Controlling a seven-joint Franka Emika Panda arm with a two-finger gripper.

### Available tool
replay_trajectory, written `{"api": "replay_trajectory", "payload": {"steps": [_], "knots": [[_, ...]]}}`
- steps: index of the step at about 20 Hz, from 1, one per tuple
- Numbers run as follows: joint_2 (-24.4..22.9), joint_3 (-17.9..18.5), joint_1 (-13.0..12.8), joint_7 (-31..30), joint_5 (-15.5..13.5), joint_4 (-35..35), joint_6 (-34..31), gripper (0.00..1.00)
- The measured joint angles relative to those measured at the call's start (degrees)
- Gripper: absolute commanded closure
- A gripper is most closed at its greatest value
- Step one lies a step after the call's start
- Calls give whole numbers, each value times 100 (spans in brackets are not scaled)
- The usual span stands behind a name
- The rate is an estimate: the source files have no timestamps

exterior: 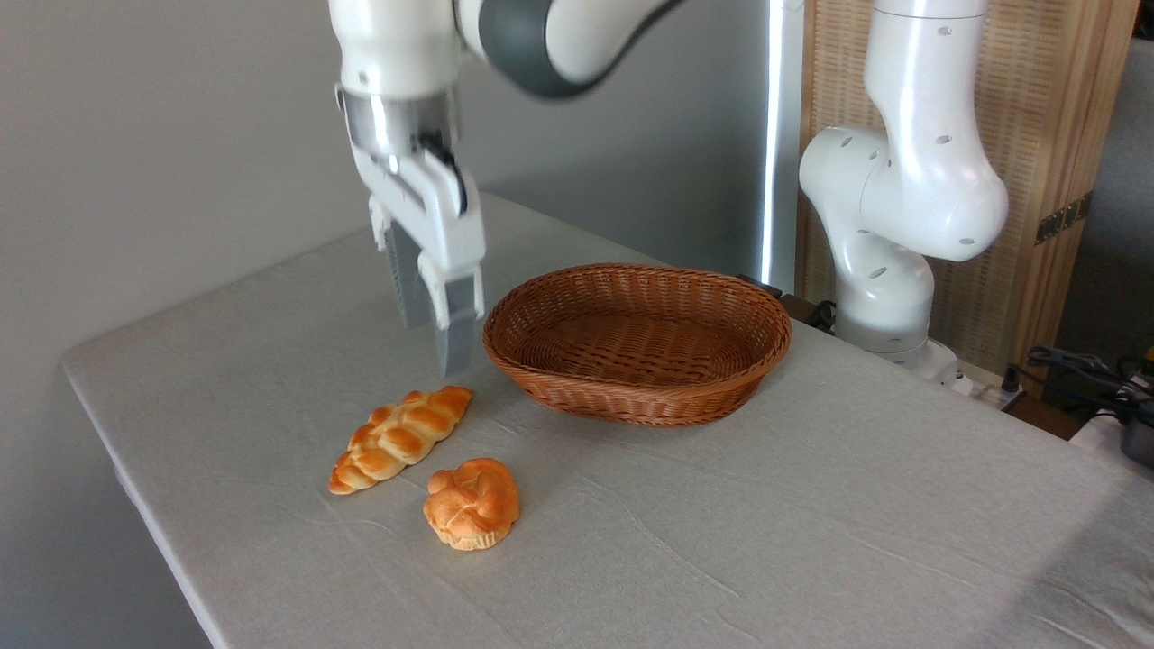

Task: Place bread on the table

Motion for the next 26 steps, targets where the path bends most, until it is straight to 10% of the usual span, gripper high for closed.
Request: {"api": "replay_trajectory", "payload": {"steps": [7, 26], "knots": [[99, 23, 507, -589, 132, 936, -924, 0], [448, 156, 519, -655, 462, 1639, -1406, 0]]}}
